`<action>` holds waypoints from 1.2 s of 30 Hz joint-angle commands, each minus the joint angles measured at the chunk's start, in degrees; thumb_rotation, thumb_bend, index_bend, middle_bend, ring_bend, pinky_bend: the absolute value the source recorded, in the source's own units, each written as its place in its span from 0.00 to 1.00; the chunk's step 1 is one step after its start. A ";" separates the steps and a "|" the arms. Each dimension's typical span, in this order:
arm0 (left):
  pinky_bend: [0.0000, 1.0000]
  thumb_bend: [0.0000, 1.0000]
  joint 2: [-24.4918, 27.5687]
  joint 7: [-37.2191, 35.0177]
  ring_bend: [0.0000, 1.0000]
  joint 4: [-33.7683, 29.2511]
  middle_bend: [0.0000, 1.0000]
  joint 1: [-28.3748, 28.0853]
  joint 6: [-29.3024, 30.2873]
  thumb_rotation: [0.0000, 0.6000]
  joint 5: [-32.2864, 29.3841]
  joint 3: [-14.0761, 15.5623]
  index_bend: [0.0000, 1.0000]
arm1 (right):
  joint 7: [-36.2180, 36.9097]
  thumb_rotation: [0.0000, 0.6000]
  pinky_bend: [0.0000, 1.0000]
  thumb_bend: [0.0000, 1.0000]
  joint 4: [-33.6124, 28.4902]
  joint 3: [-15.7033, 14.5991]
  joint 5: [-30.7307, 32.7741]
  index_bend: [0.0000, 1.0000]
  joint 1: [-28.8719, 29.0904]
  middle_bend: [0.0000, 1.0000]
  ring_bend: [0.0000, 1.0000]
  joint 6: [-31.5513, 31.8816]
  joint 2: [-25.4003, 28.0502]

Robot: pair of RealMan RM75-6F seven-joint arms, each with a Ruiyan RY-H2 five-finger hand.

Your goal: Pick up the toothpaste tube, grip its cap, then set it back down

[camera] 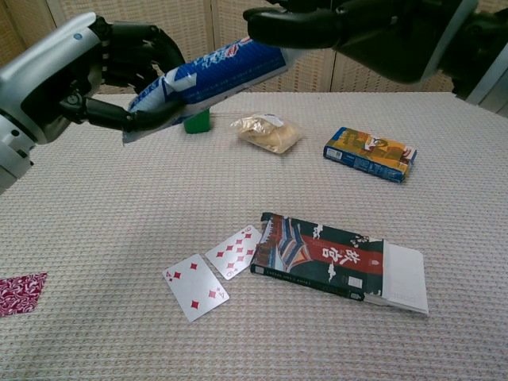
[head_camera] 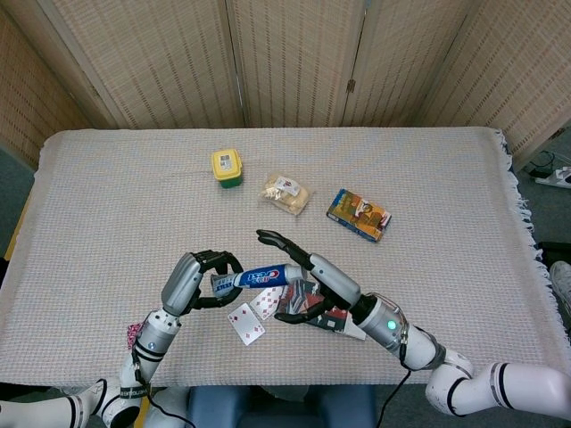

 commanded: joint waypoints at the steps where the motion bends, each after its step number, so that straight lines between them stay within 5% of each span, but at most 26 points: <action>1: 0.61 0.78 0.08 -0.61 0.71 0.46 0.83 0.13 0.14 1.00 -0.11 0.03 0.81 | -0.19 0.96 0.00 0.27 0.03 0.11 0.25 0.00 -0.57 0.00 0.00 0.95 0.83; 13: 0.59 0.78 1.32 -0.37 0.70 3.72 0.83 0.20 -3.06 1.00 -2.65 0.51 0.80 | -3.15 0.96 0.00 0.27 -2.13 0.78 0.78 0.00 -3.64 0.00 0.00 5.01 7.48; 24: 0.52 0.78 1.80 14.85 0.65 9.09 0.83 -1.12 -19.62 1.00 -21.28 -1.99 0.77 | -7.96 0.96 0.00 0.27 -3.41 -1.96 -1.12 0.00 -8.36 0.00 0.00 8.44 13.93; 32: 0.51 0.79 -0.66 26.41 0.63 11.38 0.81 -1.08 -21.87 1.00 -31.46 -4.05 0.75 | -12.67 0.96 0.00 0.27 -2.51 -3.68 -2.23 0.00 -11.03 0.00 0.00 10.13 14.98; 36: 0.49 0.76 -0.79 29.70 0.55 11.13 0.71 -0.97 -22.54 1.00 -33.73 -4.06 0.64 | -14.10 0.96 0.00 0.27 -1.82 -4.64 -2.79 0.00 -12.64 0.00 0.00 11.47 15.08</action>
